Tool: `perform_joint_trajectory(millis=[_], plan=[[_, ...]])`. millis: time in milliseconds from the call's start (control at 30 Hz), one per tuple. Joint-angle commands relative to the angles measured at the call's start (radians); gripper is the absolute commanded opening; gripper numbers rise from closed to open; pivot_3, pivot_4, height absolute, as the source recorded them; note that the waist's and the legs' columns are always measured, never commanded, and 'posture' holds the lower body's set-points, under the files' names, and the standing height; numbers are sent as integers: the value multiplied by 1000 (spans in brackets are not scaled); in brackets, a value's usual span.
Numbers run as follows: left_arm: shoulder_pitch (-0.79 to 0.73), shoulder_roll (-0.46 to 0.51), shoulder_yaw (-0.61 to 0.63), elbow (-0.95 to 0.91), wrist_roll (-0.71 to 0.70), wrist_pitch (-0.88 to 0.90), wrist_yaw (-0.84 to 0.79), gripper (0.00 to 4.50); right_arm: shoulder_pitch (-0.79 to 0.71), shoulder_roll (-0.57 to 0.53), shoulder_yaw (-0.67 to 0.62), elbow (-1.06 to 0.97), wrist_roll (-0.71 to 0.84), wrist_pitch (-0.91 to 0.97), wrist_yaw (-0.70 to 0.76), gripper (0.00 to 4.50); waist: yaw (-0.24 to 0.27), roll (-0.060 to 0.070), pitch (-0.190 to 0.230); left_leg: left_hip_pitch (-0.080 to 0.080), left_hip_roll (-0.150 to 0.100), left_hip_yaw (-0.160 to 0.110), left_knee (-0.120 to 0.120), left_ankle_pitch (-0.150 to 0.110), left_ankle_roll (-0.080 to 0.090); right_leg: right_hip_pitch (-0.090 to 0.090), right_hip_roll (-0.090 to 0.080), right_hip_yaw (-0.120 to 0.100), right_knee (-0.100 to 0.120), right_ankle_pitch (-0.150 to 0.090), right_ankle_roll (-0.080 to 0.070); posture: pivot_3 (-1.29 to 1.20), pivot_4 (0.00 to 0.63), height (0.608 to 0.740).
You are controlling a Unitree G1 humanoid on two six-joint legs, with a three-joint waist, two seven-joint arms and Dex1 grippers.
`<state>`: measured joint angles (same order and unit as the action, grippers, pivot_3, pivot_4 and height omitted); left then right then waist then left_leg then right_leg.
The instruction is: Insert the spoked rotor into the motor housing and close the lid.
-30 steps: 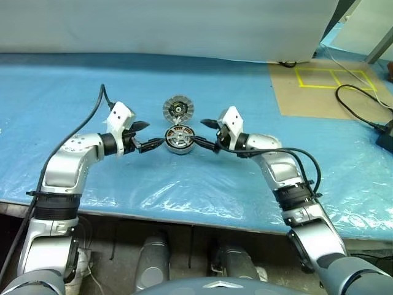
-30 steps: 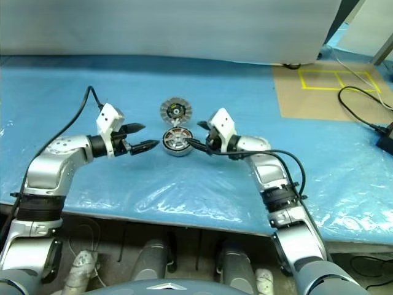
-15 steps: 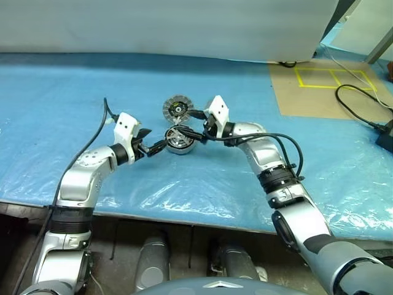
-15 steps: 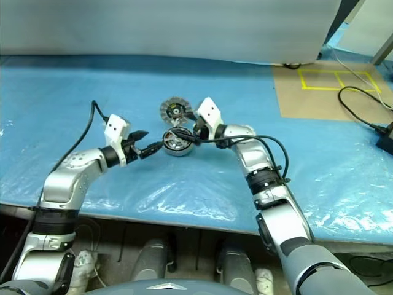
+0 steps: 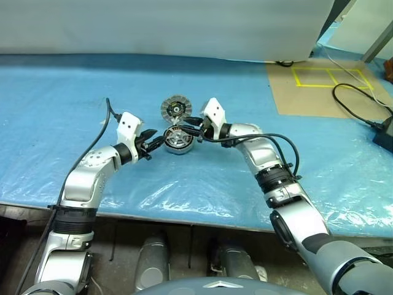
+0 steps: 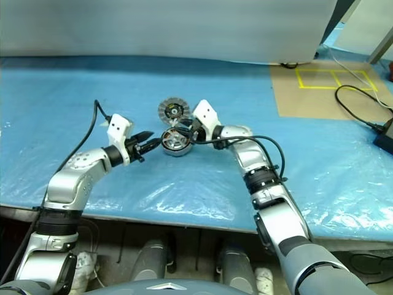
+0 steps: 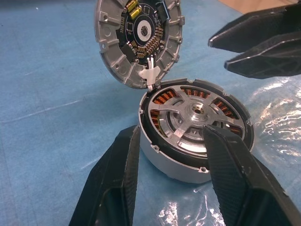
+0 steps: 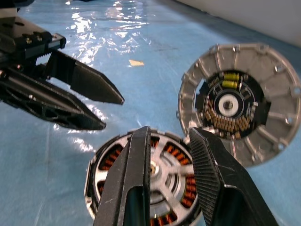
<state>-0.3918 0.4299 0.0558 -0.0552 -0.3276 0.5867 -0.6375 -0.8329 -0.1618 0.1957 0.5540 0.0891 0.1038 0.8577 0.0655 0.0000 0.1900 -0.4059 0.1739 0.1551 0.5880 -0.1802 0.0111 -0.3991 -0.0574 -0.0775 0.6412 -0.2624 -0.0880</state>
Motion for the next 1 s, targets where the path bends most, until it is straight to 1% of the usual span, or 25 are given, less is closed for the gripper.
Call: perform_joint_trajectory(millis=[33, 200, 300, 333, 367, 400, 733, 900, 1000], plan=[[-18, 19, 26, -6, 3, -28, 9, 2205, -39, 39, 10, 45, -1, -30, 12, 1289, 0, 0, 0, 0, 0, 0, 0, 0, 0, 0, 0, 0, 0, 0, 0, 0, 150, 740], [-5, 33, 36, -31, -6, -24, 16, 2205, -69, 58, 6, 138, -20, -77, 16, 1289, 2, 0, 0, -1, 0, 0, 0, 0, 0, 0, 0, 0, 0, 0, 0, 0, 150, 740], [11, 38, 61, -47, -23, -9, 28, 2205, -77, 57, -3, 189, -24, -100, 25, 740, 2, 0, 0, -1, 0, 0, 1, 0, 0, 0, 0, 0, 0, 0, 0, 0, 150, 740], [14, 39, 68, -50, -30, -4, 30, 2205, -80, 56, -4, 206, -27, -107, 26, 488, 1, 0, 0, -1, 0, 0, 1, 0, 0, 0, 0, 0, 0, 0, 0, 0, 150, 740], [17, 41, 74, -53, -35, 2, 32, 2205, -86, 56, -5, 226, -30, -119, 23, 119, 1, 0, 0, -1, 0, 0, 1, 0, 0, 0, 0, 0, 0, 0, 0, 0, 150, 740], [19, 43, 76, -55, -37, 4, 32, 2205, -91, 57, -8, 241, -31, -126, 23, 51, 1, 0, 0, -1, 0, 0, 1, 0, 0, 0, 0, 0, 0, 0, 0, 0, 150, 740], [6, 44, 56, -43, -25, -3, 45, 2205, -125, 91, -6, 335, -65, -164, -8, 51, 1, 0, 0, -1, 0, 0, 1, 0, 0, -1, 0, 0, 1, 0, 0, 0, 150, 740], [-3, 40, 42, -34, -22, -8, 39, 2205, -100, 75, 18, 337, -104, -170, 17, 51, 1, 0, 0, -1, 0, 0, 2, 0, 0, 0, 0, 0, 1, 0, 0, 0, 150, 740], [-10, 43, 36, -26, -21, -10, 33, 2205, -93, 67, 23, 357, -127, -179, -2, 51, 1, 0, 0, -1, 1, 0, 3, 0, 1, 0, 0, 0, 1, 0, 0, 0, 150, 740]])
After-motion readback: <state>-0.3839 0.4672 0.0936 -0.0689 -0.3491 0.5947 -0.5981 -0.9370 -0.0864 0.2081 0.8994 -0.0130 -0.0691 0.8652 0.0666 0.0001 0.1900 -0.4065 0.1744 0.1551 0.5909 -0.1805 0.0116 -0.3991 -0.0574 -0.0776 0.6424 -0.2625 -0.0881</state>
